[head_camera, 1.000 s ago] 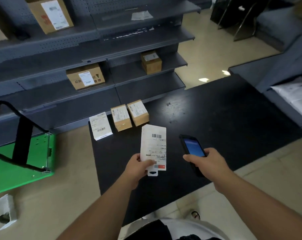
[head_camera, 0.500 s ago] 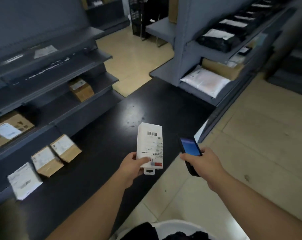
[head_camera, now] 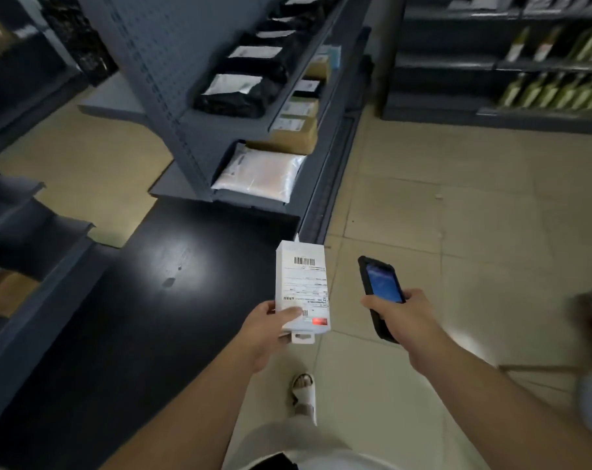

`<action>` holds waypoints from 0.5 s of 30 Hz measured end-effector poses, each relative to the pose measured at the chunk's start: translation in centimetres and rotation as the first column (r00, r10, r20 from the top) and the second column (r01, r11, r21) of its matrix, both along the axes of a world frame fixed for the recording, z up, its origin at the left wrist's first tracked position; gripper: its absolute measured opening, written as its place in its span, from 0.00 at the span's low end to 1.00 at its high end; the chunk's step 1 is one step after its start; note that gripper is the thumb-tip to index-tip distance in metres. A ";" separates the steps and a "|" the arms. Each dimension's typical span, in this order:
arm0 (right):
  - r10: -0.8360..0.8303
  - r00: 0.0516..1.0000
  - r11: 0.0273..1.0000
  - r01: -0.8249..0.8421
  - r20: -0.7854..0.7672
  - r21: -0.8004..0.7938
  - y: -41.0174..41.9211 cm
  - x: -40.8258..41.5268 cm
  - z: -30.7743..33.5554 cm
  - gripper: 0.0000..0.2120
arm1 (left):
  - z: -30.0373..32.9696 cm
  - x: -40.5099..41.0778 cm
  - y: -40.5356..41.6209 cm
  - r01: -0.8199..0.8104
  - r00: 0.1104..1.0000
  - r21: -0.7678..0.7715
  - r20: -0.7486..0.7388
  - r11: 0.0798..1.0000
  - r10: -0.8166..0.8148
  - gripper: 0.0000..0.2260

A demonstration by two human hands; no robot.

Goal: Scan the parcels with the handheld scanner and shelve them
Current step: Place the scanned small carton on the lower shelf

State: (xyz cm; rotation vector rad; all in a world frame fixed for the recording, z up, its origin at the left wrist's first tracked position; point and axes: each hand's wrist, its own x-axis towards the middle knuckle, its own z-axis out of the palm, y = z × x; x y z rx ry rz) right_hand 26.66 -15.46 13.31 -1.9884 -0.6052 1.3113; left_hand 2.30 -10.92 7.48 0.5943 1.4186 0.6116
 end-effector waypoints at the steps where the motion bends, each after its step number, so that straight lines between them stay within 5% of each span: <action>1: -0.022 1.000 1.000 0.022 0.000 0.001 1.1 0.8 -0.2 0.27 | -0.2 1.1 1.7 0.040 0.999 0.002 -0.003 0.999 -0.040 0.16; 15: -0.308 0.942 0.950 0.312 0.133 -0.011 17.4 11.5 0.8 0.23 | -0.8 14.6 26.8 0.394 0.918 -0.006 0.063 0.919 -0.393 0.14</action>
